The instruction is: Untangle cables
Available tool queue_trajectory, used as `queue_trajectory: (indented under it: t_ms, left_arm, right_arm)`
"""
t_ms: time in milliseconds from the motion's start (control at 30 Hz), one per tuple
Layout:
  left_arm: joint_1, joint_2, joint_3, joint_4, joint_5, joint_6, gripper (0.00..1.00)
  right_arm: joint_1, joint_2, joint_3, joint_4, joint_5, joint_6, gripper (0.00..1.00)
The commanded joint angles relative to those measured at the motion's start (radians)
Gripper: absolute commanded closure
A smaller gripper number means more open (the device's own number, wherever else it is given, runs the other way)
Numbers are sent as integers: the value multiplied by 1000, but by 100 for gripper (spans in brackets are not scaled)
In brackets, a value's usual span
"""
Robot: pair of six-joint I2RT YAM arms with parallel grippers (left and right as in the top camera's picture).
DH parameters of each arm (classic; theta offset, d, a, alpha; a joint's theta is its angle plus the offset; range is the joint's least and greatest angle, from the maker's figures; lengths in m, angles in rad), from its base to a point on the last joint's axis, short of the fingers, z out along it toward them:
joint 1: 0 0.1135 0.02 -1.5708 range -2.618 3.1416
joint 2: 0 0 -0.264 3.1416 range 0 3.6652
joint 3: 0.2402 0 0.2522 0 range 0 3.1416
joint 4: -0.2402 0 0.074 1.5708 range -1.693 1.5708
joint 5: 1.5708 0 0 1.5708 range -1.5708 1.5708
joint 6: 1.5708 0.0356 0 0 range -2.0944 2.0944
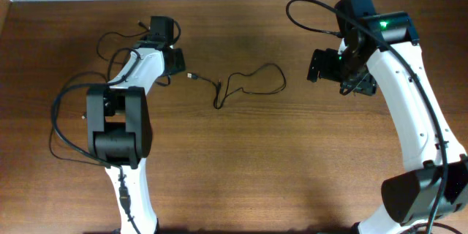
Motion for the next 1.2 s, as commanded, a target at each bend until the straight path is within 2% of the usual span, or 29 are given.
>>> queue_trajectory:
  t_ms: [0, 200, 333, 367, 433, 500, 600, 667, 700, 767, 833, 900, 1000, 1067, 1100, 1133, 1167]
  left_arm:
    - [71, 64, 11, 44, -86, -63, 99]
    - [247, 70, 12, 259, -93, -63, 98]
    - [369, 71, 12, 385, -57, -61, 93]
    - [383, 71, 12, 407, -15, -58, 91]
    - [410, 68, 20, 450, 196, -10, 93]
    - [418, 50, 65, 433, 496, 10, 96]
    - [376, -10, 100, 385, 679, 11, 100]
    - [327, -73, 102, 314, 677, 10, 100]
    - [293, -112, 102, 260, 642, 10, 100]
    - [220, -168, 102, 119, 443, 5, 100]
    - [163, -180, 102, 59, 406, 24, 100]
    - [87, -180, 101, 9, 462, 84, 100]
    - [-16, -180, 101, -50, 546, 81, 100]
    - [-76, -180, 100, -58, 750, 82, 100]
    - [-101, -180, 100, -60, 845, 82, 98]
    - [-120, -180, 100, -60, 904, 82, 88]
    - [-141, -180, 100, -61, 949, 82, 50]
  right_arm:
    - [4, -2, -2, 0, -6, -2, 1]
    - [4, -2, -2, 0, -6, -2, 1]
    - [4, -2, -2, 8, -10, 32, 1]
    - [4, -2, -2, 11, -9, 32, 1]
    - [4, -2, -2, 19, -10, 32, 1]
    - [4, -2, -2, 22, -10, 32, 1]
    - [4, -2, -2, 23, -9, 32, 2]
    - [4, -2, -2, 23, -9, 32, 1]
    - [4, -2, -2, 23, -9, 31, 1]
    - [4, -2, -2, 23, -6, 31, 1]
    - [4, -2, -2, 27, -5, 31, 1]
    - [4, -2, -2, 39, -5, 31, 1]
    - [-6, -2, -2, 24, 32, 32, 1]
    - [-51, -4, -2, -8, 82, 50, 1]
    - [-78, -5, -2, -17, 81, 50, 1]
    - [-108, -6, -2, -29, 81, 50, 1]
    - [-135, -6, -2, -40, 80, 50, 1]
